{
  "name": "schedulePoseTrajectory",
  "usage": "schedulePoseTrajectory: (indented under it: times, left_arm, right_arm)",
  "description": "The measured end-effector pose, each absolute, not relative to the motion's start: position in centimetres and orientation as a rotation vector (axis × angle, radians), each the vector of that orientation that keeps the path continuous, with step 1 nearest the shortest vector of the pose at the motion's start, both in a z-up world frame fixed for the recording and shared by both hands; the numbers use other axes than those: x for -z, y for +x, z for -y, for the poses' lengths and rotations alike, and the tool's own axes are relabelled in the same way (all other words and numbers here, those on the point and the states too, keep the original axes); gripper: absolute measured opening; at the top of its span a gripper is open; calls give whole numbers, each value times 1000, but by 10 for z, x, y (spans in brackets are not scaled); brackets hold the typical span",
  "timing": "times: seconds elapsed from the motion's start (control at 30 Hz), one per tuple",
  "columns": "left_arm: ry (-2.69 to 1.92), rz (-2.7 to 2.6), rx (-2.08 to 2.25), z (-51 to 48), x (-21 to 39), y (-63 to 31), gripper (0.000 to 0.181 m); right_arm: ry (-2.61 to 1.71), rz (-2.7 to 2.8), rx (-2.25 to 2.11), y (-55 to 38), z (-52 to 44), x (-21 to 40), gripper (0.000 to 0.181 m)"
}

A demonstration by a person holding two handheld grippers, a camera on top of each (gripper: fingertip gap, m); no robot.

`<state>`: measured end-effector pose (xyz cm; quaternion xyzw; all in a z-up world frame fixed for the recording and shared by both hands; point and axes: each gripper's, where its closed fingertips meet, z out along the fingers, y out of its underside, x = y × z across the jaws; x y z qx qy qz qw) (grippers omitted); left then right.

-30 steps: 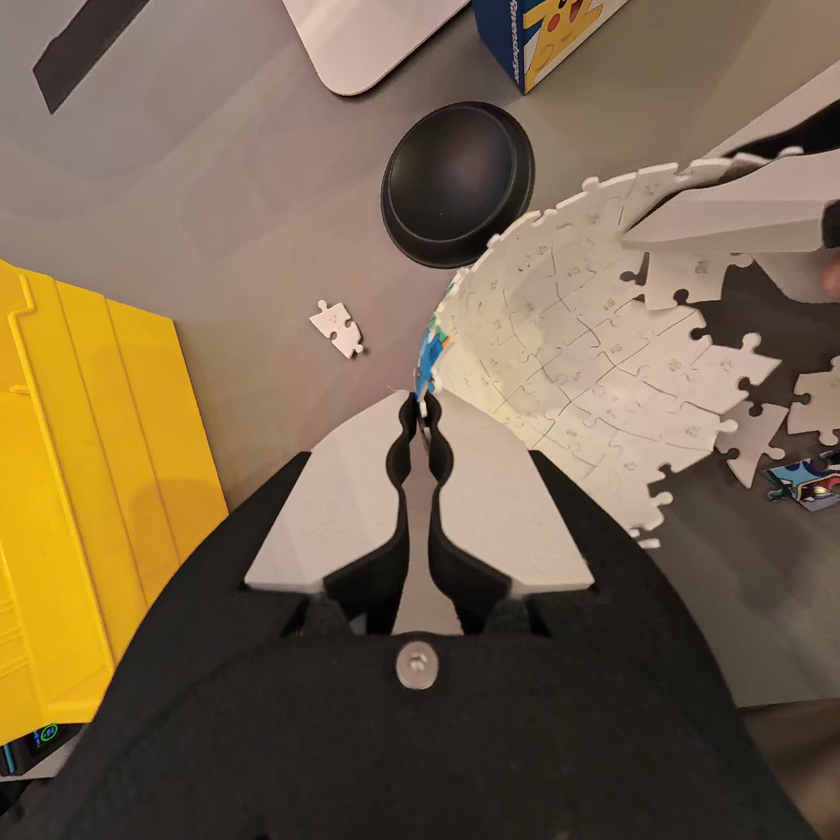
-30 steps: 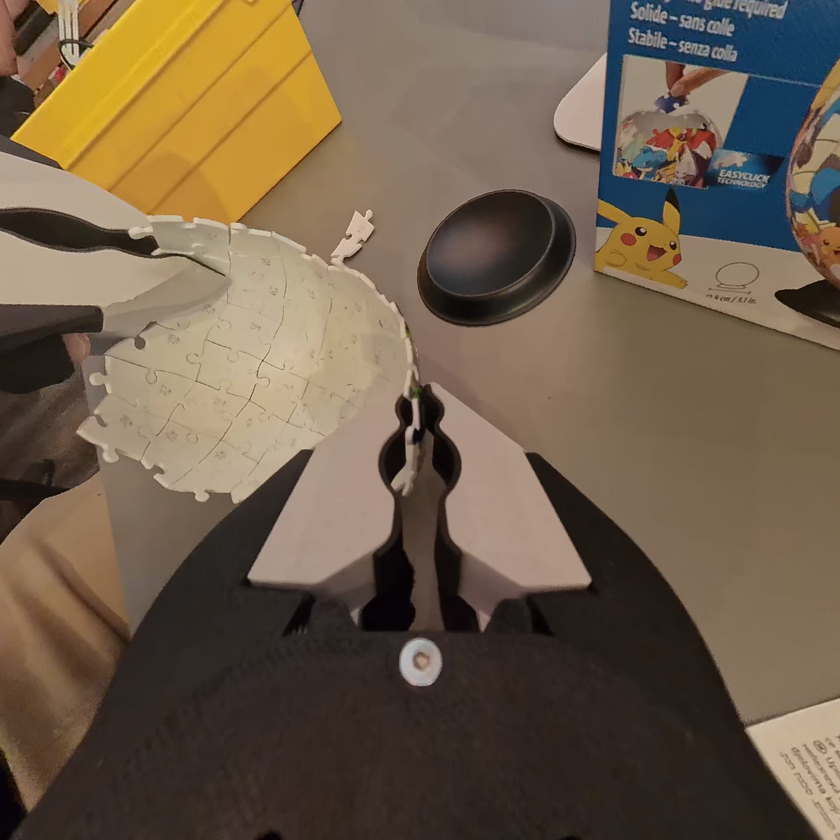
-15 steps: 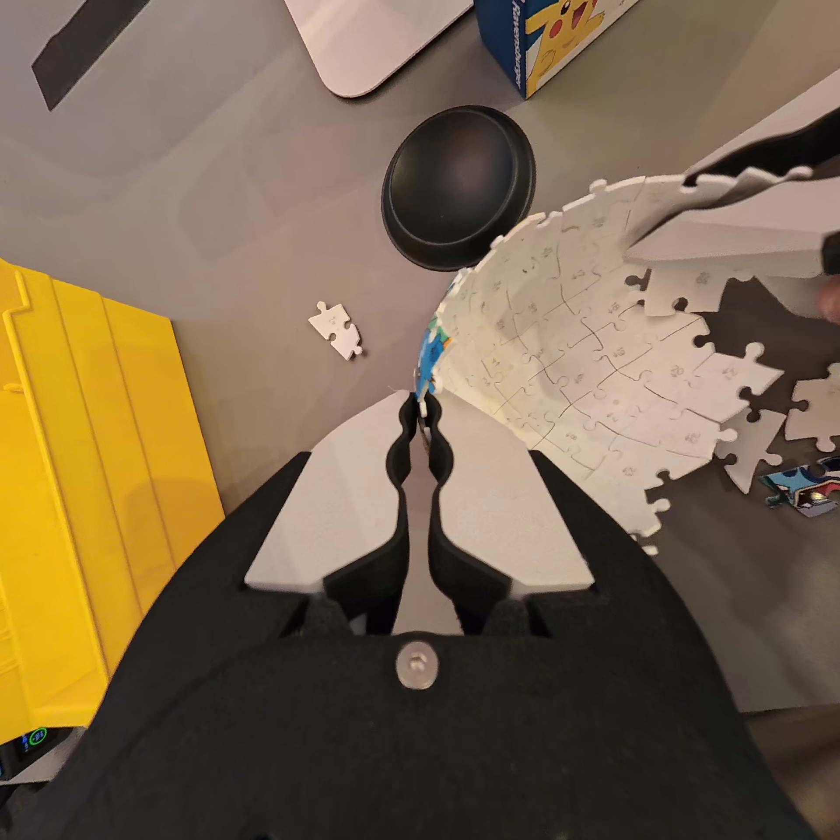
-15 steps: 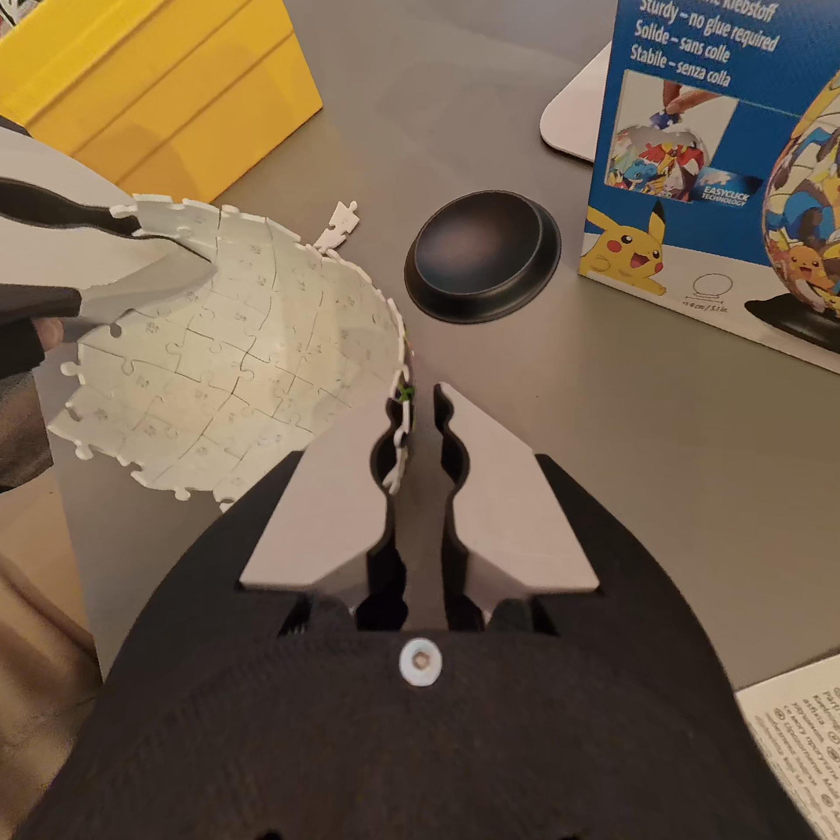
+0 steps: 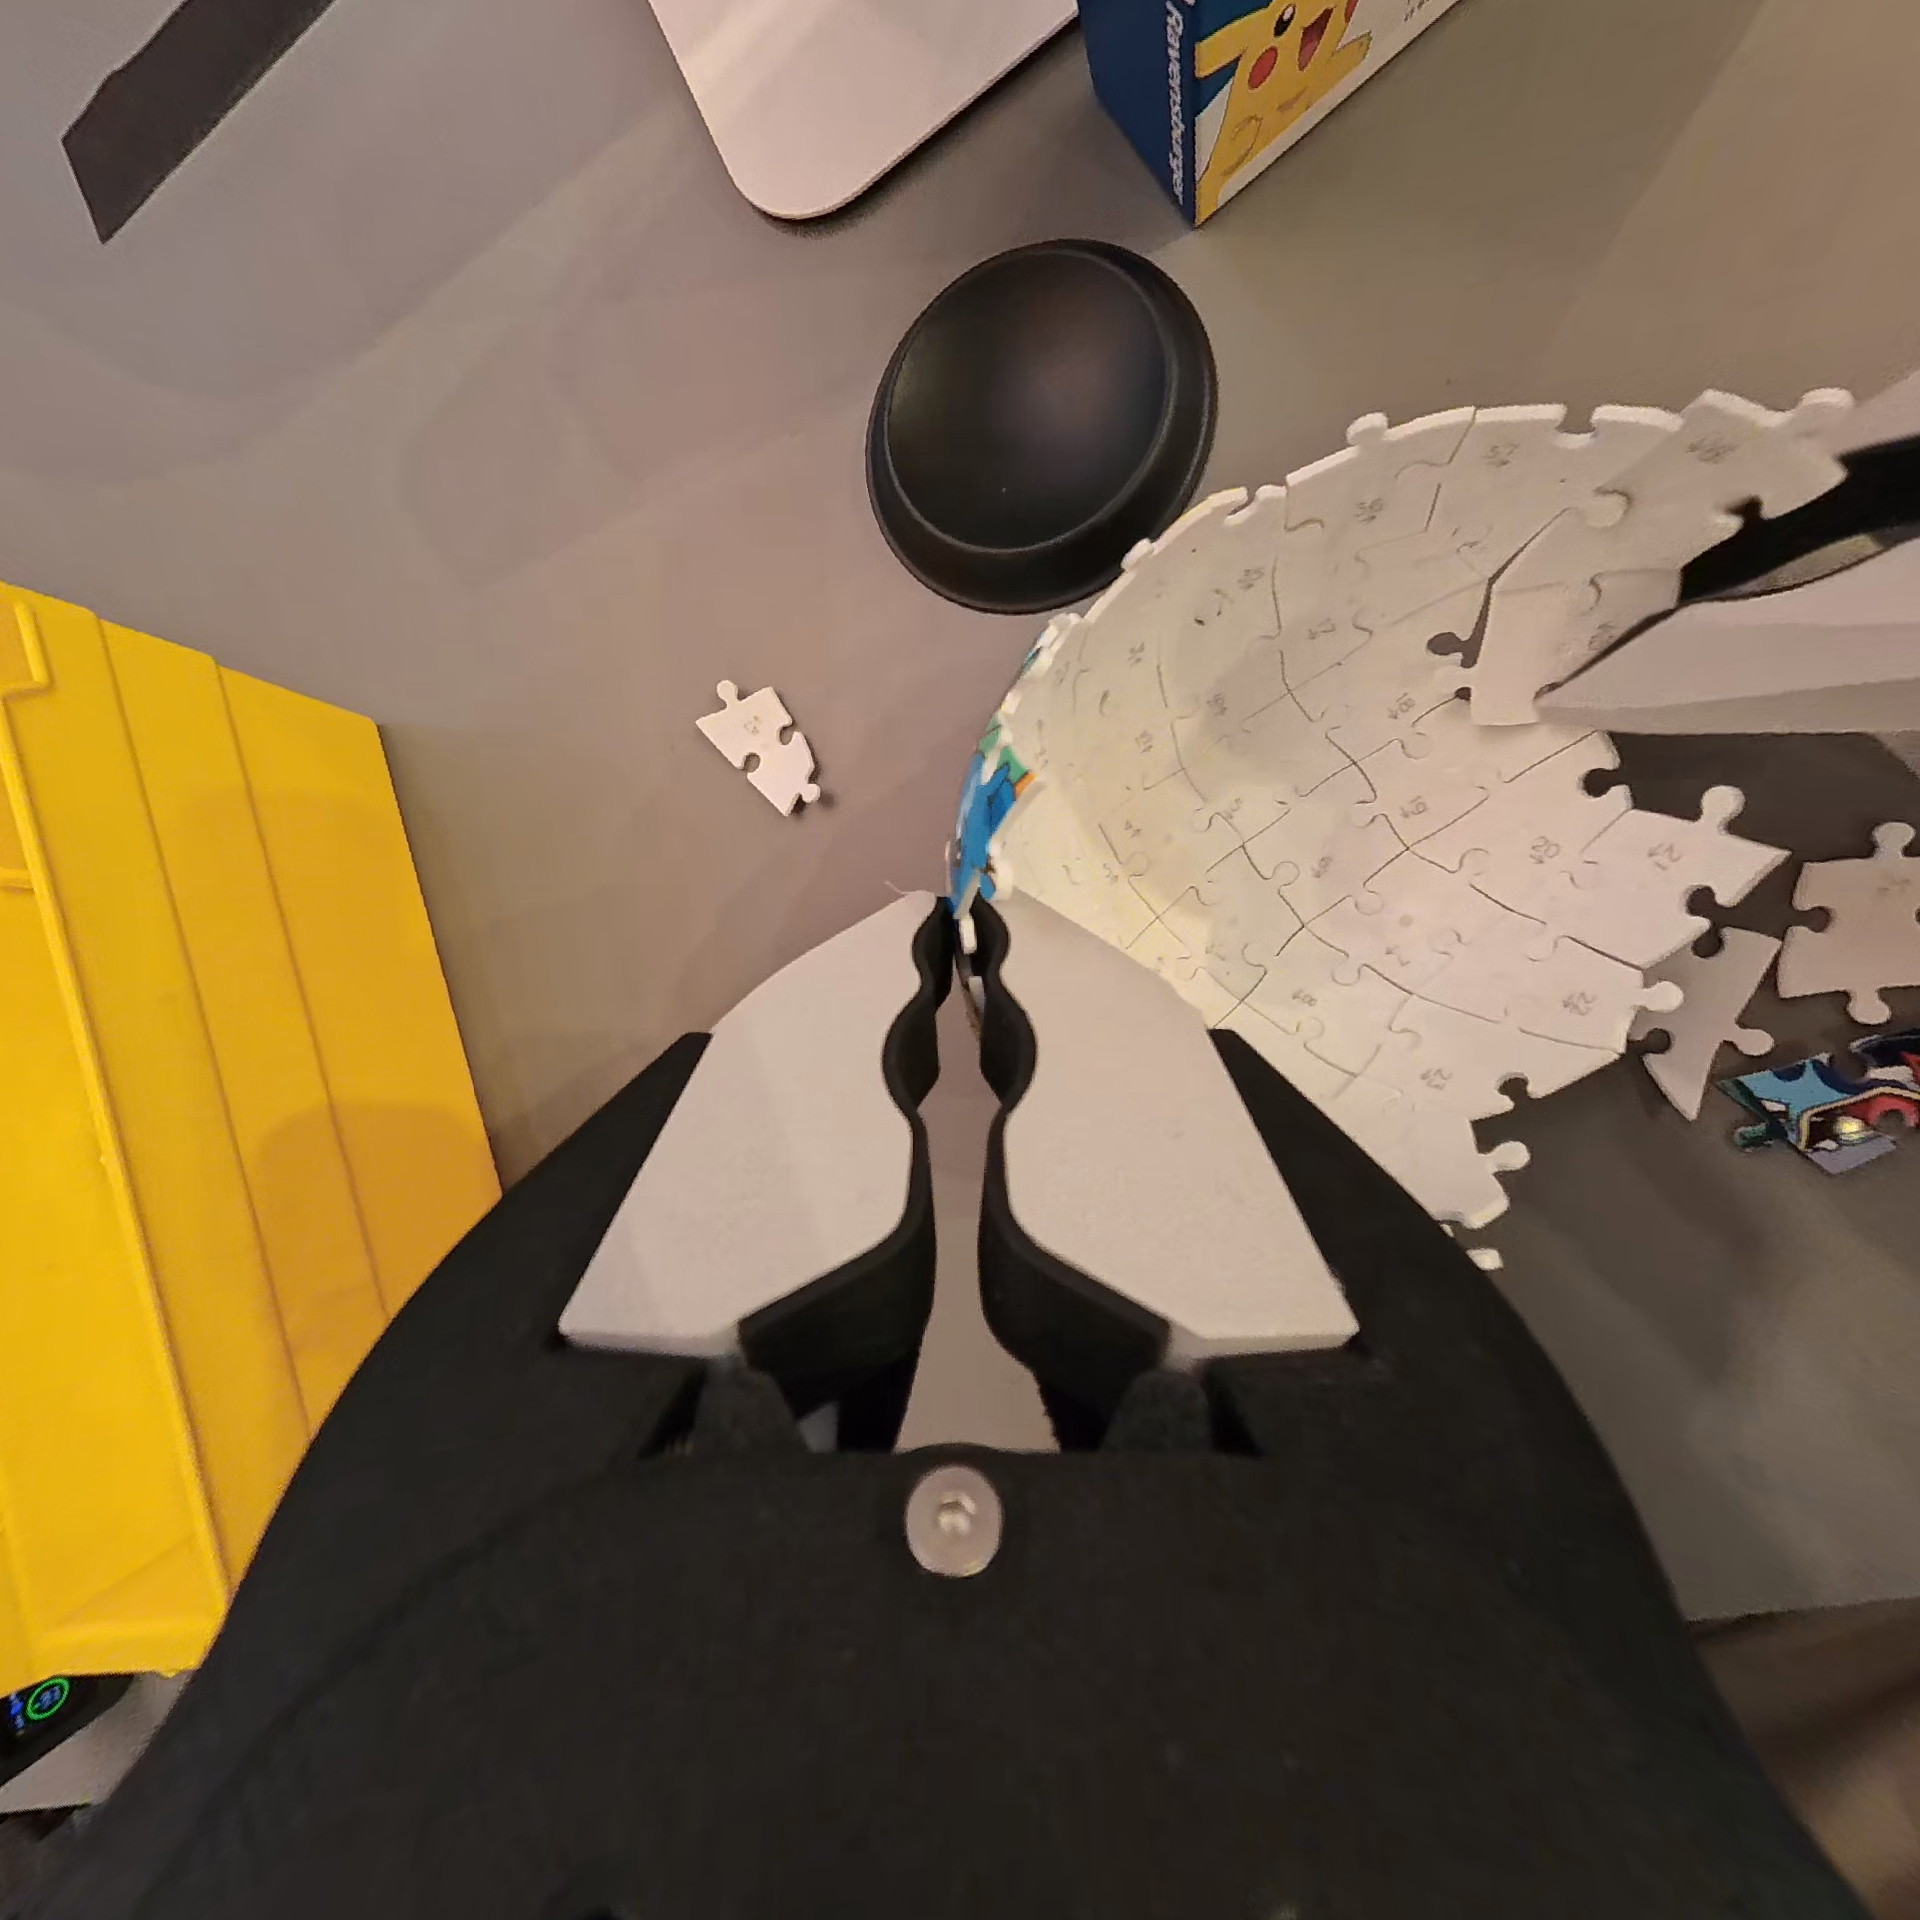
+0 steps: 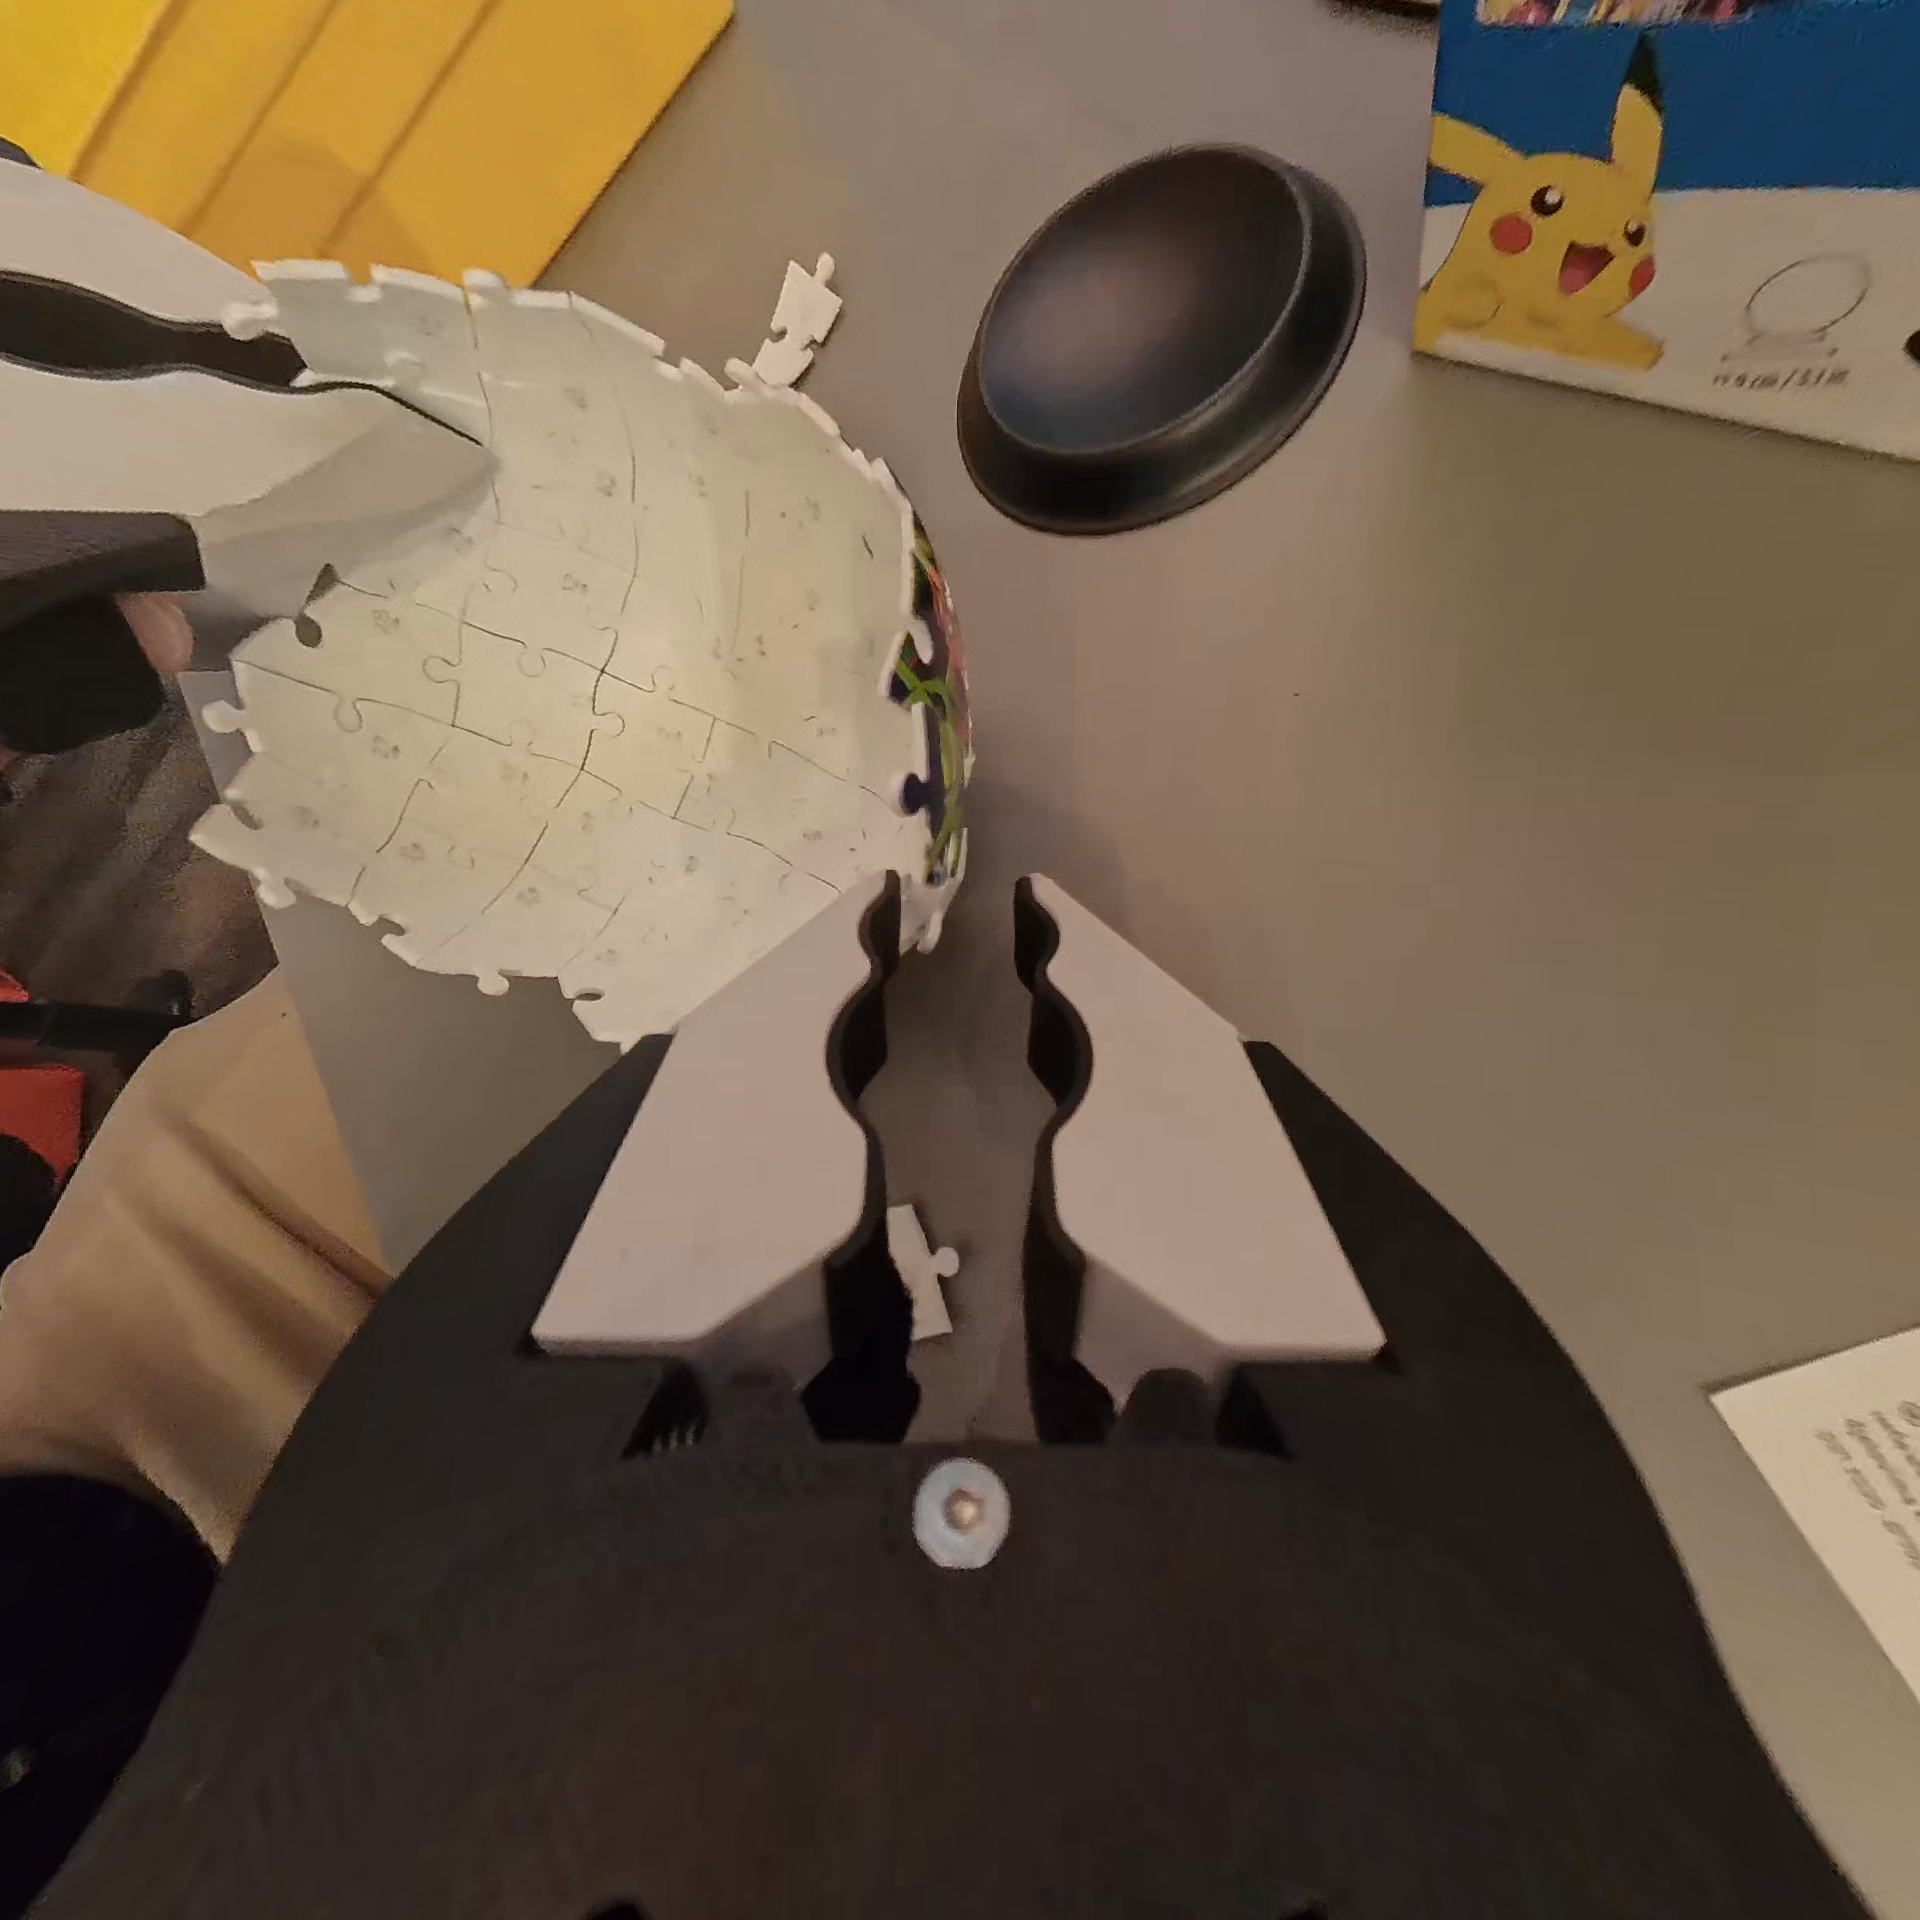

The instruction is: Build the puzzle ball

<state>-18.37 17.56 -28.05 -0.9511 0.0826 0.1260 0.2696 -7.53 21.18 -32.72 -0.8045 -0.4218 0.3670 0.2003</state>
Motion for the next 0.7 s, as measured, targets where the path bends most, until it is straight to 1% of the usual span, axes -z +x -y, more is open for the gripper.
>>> schedulePoseTrajectory:
  times: [0.17, 0.7]
  left_arm:
    - [-2557, -220, -338, -175, 279, -183, 2]
    - [-2549, -205, -335, -173, 282, -185, 3]
  right_arm:
    - [-2252, 1167, -1040, -82, -206, 330, 7]
    - [-2218, 1063, -939, -86, -215, 326, 3]
